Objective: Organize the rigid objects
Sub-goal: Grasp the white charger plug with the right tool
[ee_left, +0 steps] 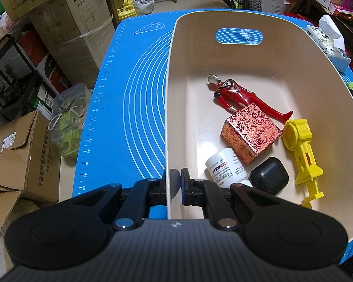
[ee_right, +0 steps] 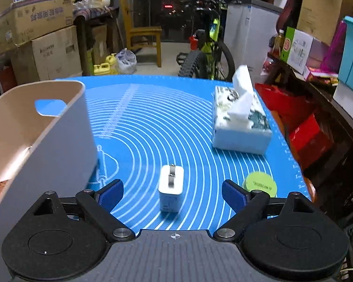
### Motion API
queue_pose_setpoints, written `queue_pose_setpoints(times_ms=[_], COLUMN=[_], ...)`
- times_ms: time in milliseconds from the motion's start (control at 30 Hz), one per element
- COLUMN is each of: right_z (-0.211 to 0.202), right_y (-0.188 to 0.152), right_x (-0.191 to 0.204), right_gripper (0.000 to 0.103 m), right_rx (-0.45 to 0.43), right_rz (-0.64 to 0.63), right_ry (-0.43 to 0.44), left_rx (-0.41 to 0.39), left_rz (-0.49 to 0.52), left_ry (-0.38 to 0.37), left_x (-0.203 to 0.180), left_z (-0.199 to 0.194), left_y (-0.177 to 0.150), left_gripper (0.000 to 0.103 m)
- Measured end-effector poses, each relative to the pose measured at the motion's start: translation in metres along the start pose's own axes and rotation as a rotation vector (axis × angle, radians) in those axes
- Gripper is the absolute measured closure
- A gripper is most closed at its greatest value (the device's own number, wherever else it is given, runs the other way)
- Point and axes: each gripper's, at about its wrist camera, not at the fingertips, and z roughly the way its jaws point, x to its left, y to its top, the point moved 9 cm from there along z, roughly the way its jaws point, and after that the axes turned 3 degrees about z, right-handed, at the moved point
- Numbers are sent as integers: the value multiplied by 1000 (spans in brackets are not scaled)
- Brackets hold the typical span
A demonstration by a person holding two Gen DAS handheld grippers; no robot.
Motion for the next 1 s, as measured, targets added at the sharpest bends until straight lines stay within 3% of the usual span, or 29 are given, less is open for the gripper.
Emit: queue_pose_setpoints(times_ms=[300,400,500,600,667,700,767,1000], right_z=[28,36,43,47,49,50,49,40], right_y=[-1,0,1,0,-2,-2,-2,1], right_x=[-1,1,5,9,12,13,14,13], right_gripper=[12,16,23,37,54,54,70,71], right_rx=[0,0,-1,10,23,27,25,23], right_rz=[27,18,13,-2,-11,-14,-18,-19], right_ry=[-23,-28,-26,-18,-12,-3,-9,-2], left_rx=[0,0,0,0,0,0,0,0], left_rz=[1,0,1,1,0,0,0,0], left_ry=[0,0,1,1,1,1,1,1], left_x=[0,0,0,0,0,0,-1,-1], left_z=[0,0,0,0,0,1,0,1], left_y=[0,0,0,0,0,0,0,0], left_gripper=[93,93,93,93,93,93,93,93])
